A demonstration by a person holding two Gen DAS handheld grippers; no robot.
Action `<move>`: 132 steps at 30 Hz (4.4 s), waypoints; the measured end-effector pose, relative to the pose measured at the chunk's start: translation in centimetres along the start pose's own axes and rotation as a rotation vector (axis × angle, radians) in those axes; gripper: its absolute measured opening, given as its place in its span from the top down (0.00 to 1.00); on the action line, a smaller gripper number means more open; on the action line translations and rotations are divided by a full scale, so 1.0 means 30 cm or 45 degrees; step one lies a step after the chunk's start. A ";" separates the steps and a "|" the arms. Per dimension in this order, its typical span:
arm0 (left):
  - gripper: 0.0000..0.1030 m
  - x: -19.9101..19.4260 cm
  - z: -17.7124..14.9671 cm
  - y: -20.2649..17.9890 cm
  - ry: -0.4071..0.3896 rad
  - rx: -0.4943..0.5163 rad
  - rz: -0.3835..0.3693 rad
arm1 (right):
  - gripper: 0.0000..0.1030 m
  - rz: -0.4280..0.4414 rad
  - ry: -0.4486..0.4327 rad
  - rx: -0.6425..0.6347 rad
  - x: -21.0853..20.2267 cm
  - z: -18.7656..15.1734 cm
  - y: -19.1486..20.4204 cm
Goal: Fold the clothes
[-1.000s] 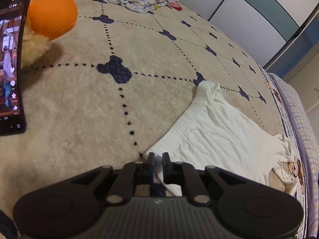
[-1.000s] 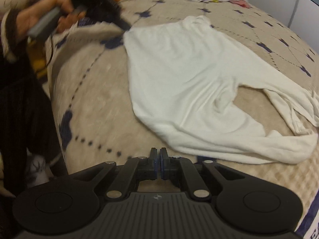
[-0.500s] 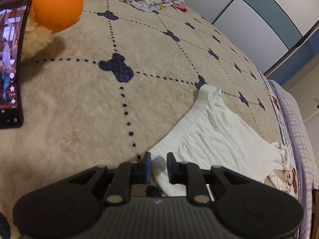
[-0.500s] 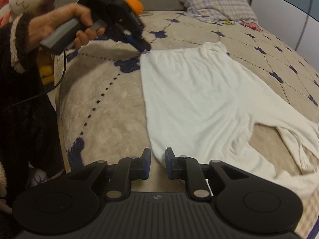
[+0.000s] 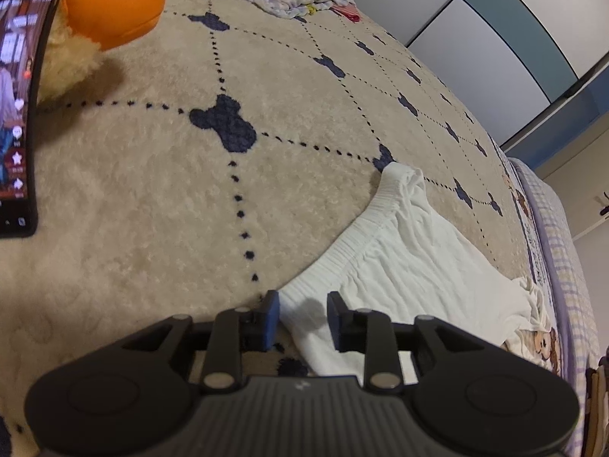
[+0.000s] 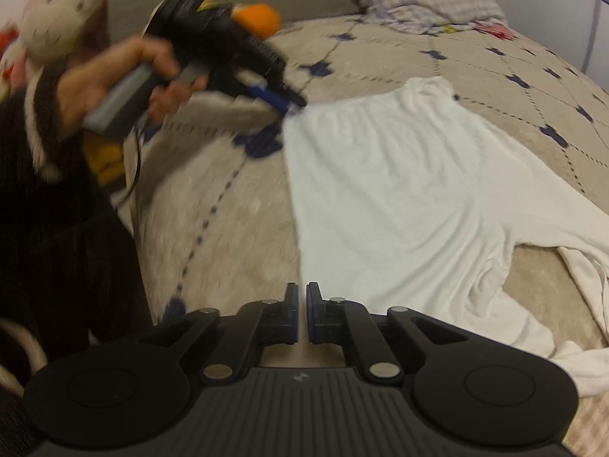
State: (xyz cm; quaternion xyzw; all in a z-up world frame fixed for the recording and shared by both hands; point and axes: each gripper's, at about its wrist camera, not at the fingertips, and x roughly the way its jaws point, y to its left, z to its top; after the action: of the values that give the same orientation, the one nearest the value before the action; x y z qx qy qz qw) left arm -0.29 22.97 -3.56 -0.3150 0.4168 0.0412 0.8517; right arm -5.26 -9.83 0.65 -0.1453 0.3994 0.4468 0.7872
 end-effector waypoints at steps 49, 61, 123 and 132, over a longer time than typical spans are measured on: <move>0.75 0.038 -0.030 0.103 0.052 -0.358 -0.171 | 0.65 0.038 0.189 0.468 0.636 0.769 -0.646; 0.94 -0.015 -0.028 0.083 -0.065 -0.268 -0.070 | 0.92 -0.115 0.007 0.225 0.568 0.773 -0.513; 0.20 -0.088 -0.112 -0.139 -0.139 0.196 0.121 | 0.58 -0.386 -0.376 0.703 -0.076 0.104 -0.397; 0.20 -0.052 -0.122 -0.220 -0.053 0.333 -0.007 | 0.57 -0.441 -0.405 0.832 -0.113 -0.048 -0.439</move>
State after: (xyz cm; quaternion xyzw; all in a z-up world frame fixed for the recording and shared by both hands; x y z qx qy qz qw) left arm -1.59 15.90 -0.76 -0.2016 0.4002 -0.0092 0.8939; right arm 3.85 -20.03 0.61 0.1183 0.3631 0.1739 0.9077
